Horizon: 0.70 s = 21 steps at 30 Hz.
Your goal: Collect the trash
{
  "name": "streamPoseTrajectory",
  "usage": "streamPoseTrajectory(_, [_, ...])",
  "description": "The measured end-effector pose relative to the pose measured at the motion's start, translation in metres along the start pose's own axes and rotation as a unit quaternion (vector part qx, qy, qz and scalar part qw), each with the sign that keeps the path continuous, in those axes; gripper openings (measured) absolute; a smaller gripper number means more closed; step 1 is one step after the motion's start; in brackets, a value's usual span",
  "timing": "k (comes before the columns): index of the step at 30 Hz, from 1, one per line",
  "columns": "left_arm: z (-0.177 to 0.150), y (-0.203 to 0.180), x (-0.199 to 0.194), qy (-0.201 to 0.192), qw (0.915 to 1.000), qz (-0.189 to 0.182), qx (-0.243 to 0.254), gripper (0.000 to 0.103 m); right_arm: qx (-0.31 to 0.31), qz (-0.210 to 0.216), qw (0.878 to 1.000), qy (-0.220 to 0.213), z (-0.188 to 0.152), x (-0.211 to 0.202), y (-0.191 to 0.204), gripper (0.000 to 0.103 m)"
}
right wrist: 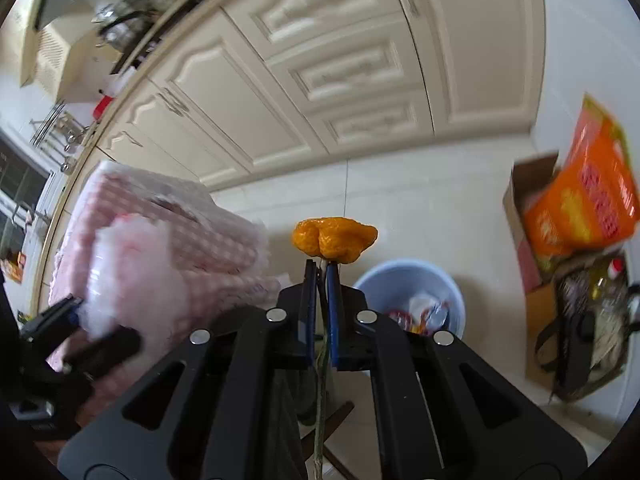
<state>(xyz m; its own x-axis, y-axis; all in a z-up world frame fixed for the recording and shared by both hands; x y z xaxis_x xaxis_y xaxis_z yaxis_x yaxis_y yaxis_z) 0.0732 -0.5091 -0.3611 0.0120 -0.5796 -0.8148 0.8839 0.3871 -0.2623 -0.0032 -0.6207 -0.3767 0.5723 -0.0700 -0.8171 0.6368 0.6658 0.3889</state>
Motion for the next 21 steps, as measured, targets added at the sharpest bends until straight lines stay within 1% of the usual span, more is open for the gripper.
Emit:
streamPoseTrajectory(2, [-0.004, -0.004, 0.028, 0.032, 0.9995, -0.002, 0.001, 0.065, 0.025, -0.003, 0.999, 0.027, -0.006, 0.021, -0.017, 0.009])
streamPoseTrajectory(3, [-0.005, -0.004, 0.039, 0.046, 0.9989, -0.001, 0.001, 0.068, 0.034, -0.008, 0.999, 0.038, -0.011, 0.027, -0.026, 0.014])
streamPoseTrajectory(4, [-0.007, -0.004, 0.051, 0.06, 0.9982, 0.005, 0.0, 0.072, 0.044, -0.017, 0.998, 0.043, -0.015, 0.031, -0.035, 0.048])
streamPoseTrajectory(5, [-0.009, -0.003, 0.056, 0.065, 0.9978, 0.011, -0.001, 0.076, 0.05, -0.025, 0.998, 0.042, -0.019, 0.031, -0.041, 0.087])
streamPoseTrajectory(6, [-0.011, -0.003, 0.058, 0.066, 0.9977, 0.017, -0.001, 0.085, 0.056, -0.03, 0.997, 0.038, -0.021, 0.031, -0.048, 0.089])
streamPoseTrajectory(8, [-0.01, 0.0, 0.059, 0.063, 0.9973, 0.037, 0.003, 0.088, 0.069, -0.022, 0.996, 0.043, -0.024, 0.032, -0.054, 0.089])
streamPoseTrajectory(10, [-0.01, 0.005, 0.057, 0.063, 0.9969, 0.046, 0.002, 0.092, 0.079, -0.026, 0.996, 0.04, -0.026, 0.03, -0.062, 0.089])
streamPoseTrajectory(14, [-0.006, 0.011, 0.047, 0.056, 0.9968, 0.057, -0.003, 0.092, 0.082, -0.029, 0.996, 0.034, -0.024, 0.023, -0.062, 0.089])
streamPoseTrajectory(21, [0.003, 0.011, 0.021, 0.027, 0.9967, 0.077, 0.006, 0.093, 0.07, -0.031, 0.997, 0.016, -0.012, 0.011, -0.046, 0.091])
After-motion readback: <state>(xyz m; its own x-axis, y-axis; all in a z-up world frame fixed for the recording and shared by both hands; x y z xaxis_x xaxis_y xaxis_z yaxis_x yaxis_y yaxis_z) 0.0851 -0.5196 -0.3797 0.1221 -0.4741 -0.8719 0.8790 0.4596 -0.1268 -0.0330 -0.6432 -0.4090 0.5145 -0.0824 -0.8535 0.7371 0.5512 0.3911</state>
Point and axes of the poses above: each gripper's, at about its wrist camera, not at the fingertips, and x roughly the way its jaws point, y to its left, z to its top, the point moved 7 cm from there along x, roughly the way its jaws point, and after that the axes turned 5 degrees about -z, right-handed, at the moved point
